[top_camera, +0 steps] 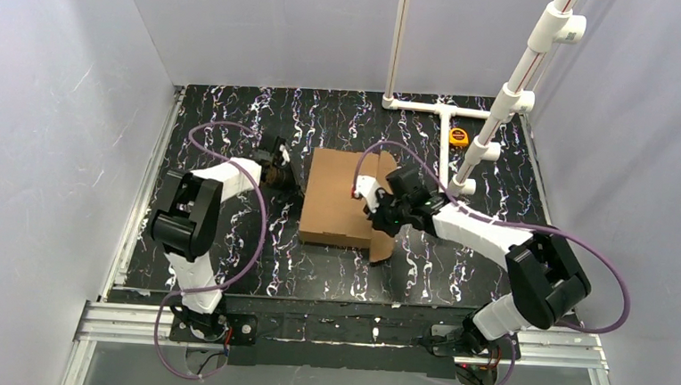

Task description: Fold the paper box

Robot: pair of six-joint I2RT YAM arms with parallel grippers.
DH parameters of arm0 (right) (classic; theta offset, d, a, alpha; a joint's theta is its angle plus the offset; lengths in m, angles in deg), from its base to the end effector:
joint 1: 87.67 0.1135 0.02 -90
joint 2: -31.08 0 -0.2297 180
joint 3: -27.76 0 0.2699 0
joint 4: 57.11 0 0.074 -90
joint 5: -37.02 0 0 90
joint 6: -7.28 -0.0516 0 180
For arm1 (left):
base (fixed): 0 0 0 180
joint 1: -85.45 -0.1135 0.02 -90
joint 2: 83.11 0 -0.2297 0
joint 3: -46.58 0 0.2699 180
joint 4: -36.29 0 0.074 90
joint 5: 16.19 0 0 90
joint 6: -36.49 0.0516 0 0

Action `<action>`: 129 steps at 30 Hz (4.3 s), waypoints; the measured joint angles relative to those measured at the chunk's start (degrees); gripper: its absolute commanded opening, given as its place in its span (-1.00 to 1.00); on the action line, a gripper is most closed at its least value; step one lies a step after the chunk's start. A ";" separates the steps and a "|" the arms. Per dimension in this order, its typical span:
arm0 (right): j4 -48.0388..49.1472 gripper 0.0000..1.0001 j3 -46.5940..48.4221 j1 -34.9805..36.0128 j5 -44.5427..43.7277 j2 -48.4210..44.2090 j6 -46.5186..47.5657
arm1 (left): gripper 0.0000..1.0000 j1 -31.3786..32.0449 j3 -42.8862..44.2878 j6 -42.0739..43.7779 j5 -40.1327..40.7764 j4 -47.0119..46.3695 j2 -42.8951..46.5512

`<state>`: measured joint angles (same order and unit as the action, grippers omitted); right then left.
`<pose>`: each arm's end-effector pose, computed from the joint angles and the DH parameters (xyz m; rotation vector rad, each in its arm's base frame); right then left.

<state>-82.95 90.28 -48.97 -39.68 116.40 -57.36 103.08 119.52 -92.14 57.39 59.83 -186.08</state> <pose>0.2518 0.2169 0.1446 -1.3758 1.9981 0.3869 0.3564 -0.1286 0.1029 -0.3545 2.5944 -0.7386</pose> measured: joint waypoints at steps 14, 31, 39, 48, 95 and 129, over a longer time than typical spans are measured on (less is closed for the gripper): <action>1.95 -0.83 8.33 19.30 -0.44 12.13 3.74 | -0.28 -7.32 19.65 13.57 8.74 14.08 0.57; -11.72 0.97 2.19 3.54 24.92 -5.88 28.85 | 0.97 -13.73 -34.58 -1.11 -12.41 -9.22 53.99; -19.63 0.97 -6.32 3.28 31.36 -6.19 47.01 | 0.87 -10.32 -43.15 -8.55 -13.99 -9.49 63.47; -14.16 0.88 -6.84 2.10 30.16 -8.90 44.41 | 0.33 6.05 -44.68 -13.94 -2.40 -9.73 59.17; -26.08 0.62 -0.48 -6.56 29.29 -12.13 48.65 | -0.36 59.39 -37.51 70.95 37.29 -28.83 29.35; -27.69 0.97 -0.94 -12.35 32.70 -10.25 51.80 | -1.00 59.76 -37.86 71.14 40.81 -39.98 26.64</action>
<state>-110.64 89.34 -61.32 -6.98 106.15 -5.56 162.84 81.66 -20.99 98.20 19.85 -159.44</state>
